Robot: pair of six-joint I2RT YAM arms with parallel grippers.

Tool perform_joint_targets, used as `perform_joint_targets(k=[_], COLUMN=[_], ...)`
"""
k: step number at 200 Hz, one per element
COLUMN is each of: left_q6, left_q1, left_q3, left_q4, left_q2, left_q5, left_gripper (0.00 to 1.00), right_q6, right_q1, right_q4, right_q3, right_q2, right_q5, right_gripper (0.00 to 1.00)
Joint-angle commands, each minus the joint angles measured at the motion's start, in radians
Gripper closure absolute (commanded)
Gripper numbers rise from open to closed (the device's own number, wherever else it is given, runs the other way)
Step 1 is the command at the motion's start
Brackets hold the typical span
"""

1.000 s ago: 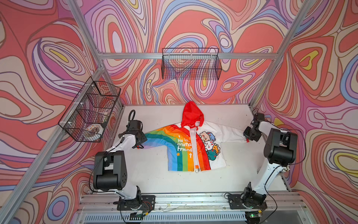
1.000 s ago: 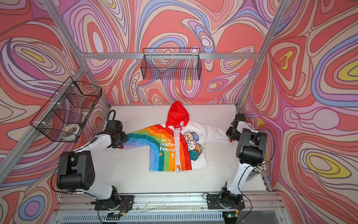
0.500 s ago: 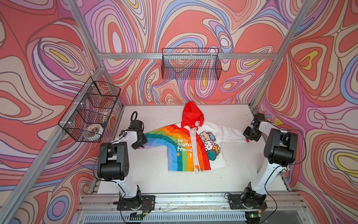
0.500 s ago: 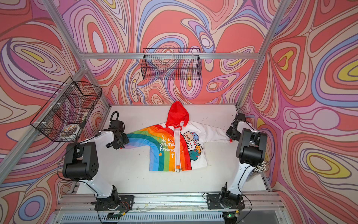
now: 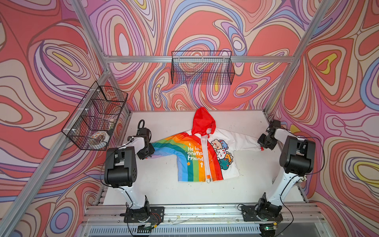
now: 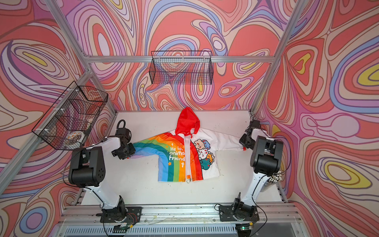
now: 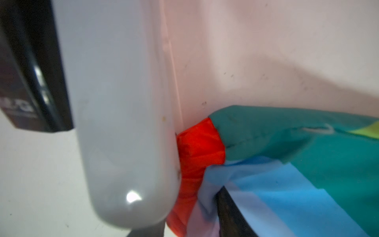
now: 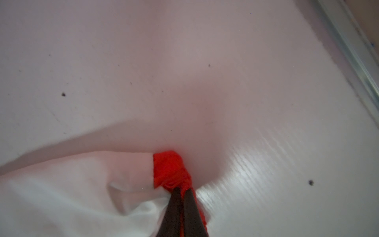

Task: Unzip the jacket
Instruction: Smooth out the jacket at the center of the board.

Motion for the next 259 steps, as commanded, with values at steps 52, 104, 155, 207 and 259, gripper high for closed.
perform_joint_targets(k=[52, 104, 155, 207, 259], left_q6=[0.014, 0.011, 0.009, 0.010, 0.000], left_q1=[0.036, 0.042, 0.051, 0.052, 0.032], left_q3=[0.030, 0.028, 0.023, 0.009, 0.026], left_q4=[-0.079, -0.074, -0.066, -0.053, -0.068], left_q2=[0.063, 0.062, 0.054, 0.001, -0.142], left_q5=[-0.006, 0.002, 0.006, 0.005, 0.031], left_gripper=[0.85, 0.85, 0.87, 0.73, 0.34], right_q6=[0.013, 0.022, 0.025, 0.024, 0.022], right_q1=[-0.021, -0.036, -0.040, -0.042, -0.033], right_q4=[0.002, -0.003, -0.005, 0.035, 0.120], right_q3=[-0.028, -0.030, -0.031, -0.047, -0.103], right_q2=[-0.002, -0.015, -0.020, -0.058, -0.181], right_q5=[0.028, 0.076, 0.105, 0.095, 0.011], right_gripper=[0.97, 0.98, 0.98, 0.92, 0.57])
